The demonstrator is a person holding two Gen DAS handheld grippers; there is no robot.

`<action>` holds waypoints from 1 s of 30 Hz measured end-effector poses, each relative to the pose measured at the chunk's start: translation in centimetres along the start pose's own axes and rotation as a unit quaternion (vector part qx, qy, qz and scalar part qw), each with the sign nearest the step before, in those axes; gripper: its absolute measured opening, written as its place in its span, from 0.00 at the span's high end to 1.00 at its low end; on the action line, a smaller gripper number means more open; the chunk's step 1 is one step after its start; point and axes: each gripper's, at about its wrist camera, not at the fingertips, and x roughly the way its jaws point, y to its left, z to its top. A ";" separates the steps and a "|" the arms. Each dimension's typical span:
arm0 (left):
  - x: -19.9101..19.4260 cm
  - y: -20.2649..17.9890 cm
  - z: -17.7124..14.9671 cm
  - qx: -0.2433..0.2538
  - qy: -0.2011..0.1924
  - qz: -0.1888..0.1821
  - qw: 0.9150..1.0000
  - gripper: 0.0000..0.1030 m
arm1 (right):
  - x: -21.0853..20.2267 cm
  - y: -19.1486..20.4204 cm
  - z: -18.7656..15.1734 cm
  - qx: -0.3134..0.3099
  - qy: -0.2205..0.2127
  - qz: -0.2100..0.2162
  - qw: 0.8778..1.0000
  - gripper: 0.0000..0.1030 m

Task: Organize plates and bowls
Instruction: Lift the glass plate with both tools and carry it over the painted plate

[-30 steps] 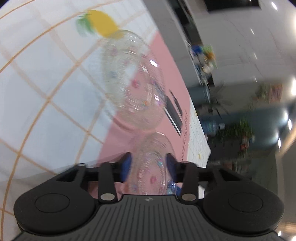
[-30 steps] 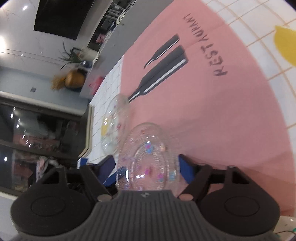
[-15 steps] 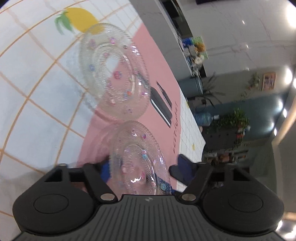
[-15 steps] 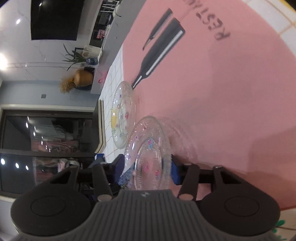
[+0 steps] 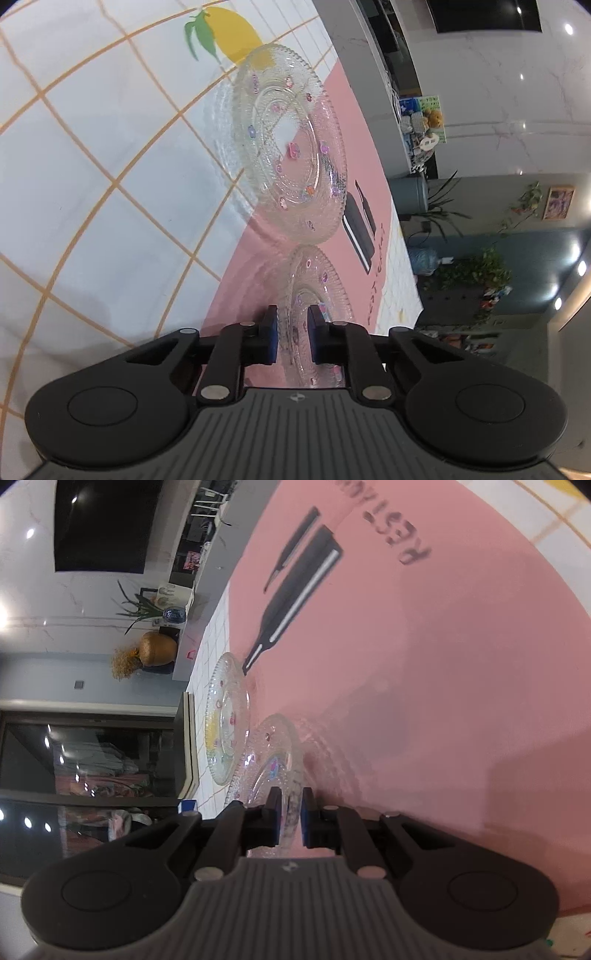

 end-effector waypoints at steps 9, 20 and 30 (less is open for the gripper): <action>-0.7 -2.4 -0.5 0.040 0.001 0.006 0.999 0.86 | -1.6 1.6 -0.9 -0.049 -0.027 0.000 0.998 0.91; -1.6 -8.3 -2.7 0.104 0.014 -0.041 0.994 0.86 | -8.6 4.5 -3.7 -0.060 -0.085 0.015 0.994 0.91; -0.6 -14.2 -6.9 0.168 0.086 -0.093 0.978 0.86 | -18.2 3.8 -8.7 -0.025 -0.160 0.047 0.986 0.91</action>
